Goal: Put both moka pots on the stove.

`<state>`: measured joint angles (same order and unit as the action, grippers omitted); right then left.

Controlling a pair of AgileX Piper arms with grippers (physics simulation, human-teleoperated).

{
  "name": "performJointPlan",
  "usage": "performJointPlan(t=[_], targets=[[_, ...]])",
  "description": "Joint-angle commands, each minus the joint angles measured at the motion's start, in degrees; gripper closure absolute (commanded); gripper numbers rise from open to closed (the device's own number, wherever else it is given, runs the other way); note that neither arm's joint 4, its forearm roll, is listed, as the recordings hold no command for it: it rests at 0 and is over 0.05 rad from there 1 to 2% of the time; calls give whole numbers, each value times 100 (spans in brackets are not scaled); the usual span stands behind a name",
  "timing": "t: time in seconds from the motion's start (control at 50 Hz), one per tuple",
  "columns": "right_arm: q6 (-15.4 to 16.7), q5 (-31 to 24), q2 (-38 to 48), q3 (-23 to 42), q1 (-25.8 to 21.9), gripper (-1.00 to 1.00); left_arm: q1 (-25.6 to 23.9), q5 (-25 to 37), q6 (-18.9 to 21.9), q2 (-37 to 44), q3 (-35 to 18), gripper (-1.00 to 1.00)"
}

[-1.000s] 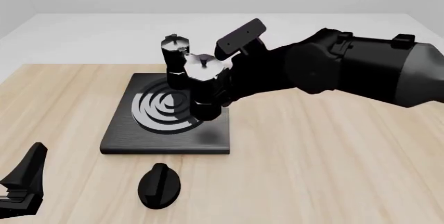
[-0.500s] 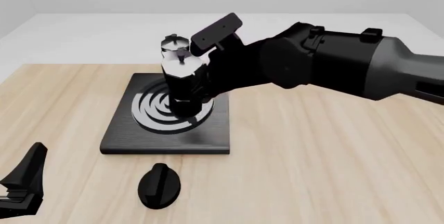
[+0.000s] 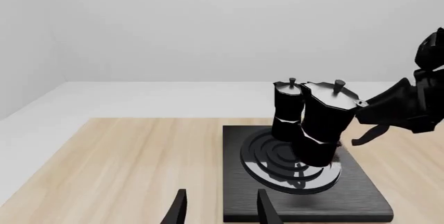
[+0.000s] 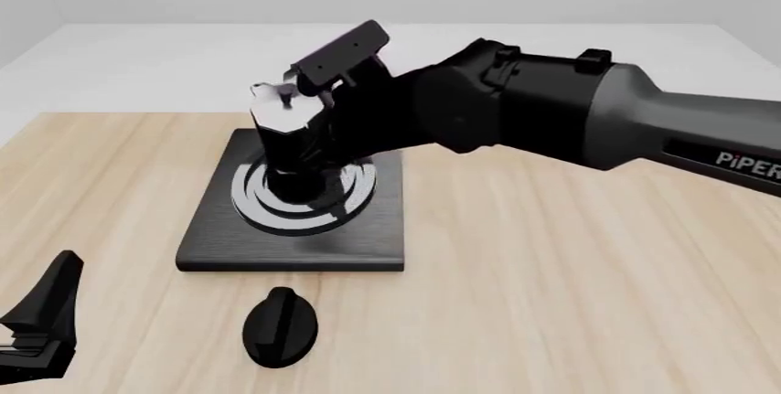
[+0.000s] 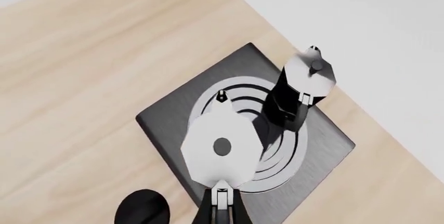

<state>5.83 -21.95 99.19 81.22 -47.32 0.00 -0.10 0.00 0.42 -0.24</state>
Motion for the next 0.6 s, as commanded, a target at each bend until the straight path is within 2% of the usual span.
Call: performJointPlan(t=[0.02,0.32,0.6], targets=[[-97,86,230,471,-56,100,0,0,0,0,0,-100],[-158,36,880,1133,118,100,0,0,0,0,0,-100],[-145,4,1244,1422,111,100,0,0,0,0,0,-100]])
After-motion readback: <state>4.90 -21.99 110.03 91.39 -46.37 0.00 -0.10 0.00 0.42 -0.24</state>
